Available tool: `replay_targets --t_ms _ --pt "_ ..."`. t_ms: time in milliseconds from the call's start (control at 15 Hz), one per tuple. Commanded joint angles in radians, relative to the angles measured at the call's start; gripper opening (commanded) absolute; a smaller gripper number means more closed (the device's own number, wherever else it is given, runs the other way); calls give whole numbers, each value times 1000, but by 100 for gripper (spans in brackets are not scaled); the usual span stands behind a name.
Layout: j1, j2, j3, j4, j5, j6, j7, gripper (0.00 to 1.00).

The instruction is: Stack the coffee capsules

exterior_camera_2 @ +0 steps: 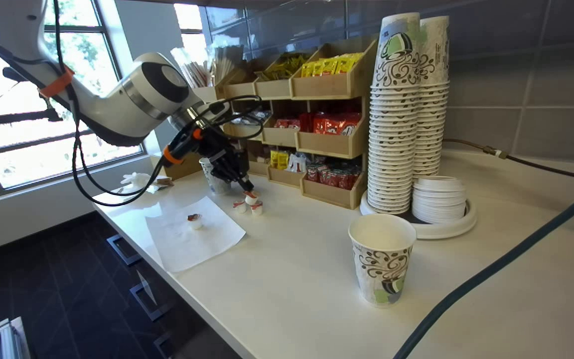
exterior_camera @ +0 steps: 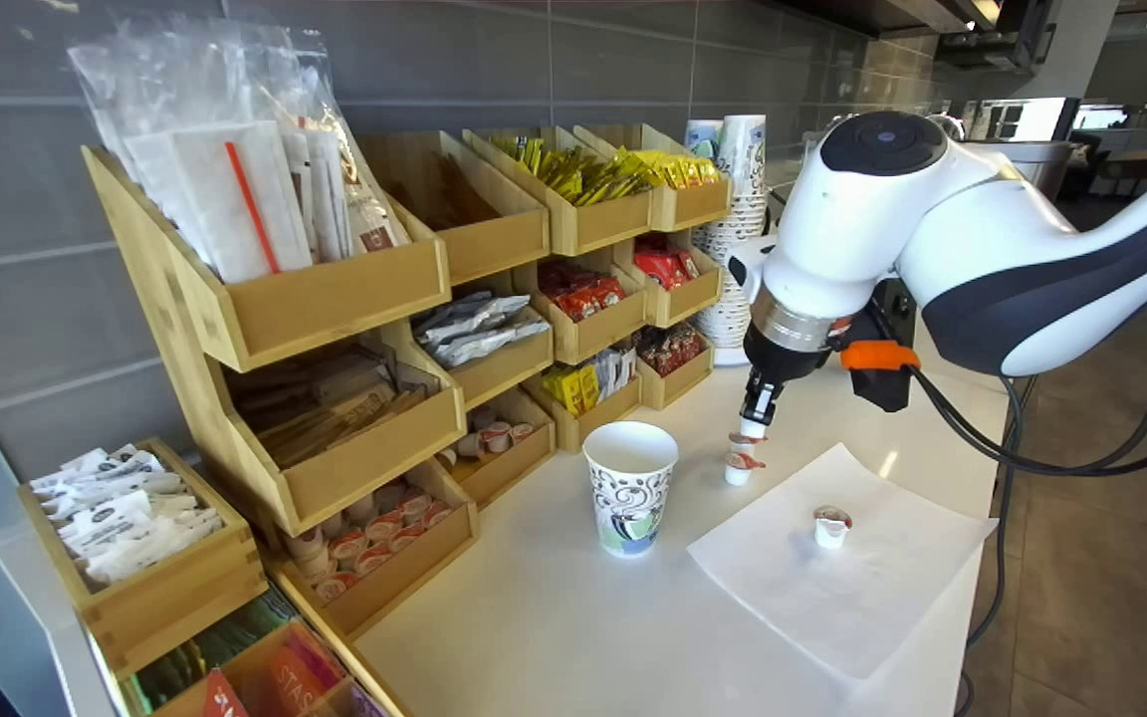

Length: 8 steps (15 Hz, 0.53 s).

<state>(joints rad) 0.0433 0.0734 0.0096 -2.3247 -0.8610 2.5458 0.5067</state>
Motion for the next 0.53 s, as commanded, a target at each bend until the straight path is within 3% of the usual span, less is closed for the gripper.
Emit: replay_targets --t_ms 0,467 --pt "18 24 1 27 -71 -22 72 0" --pt "31 47 2 43 -163 -53 144 0"
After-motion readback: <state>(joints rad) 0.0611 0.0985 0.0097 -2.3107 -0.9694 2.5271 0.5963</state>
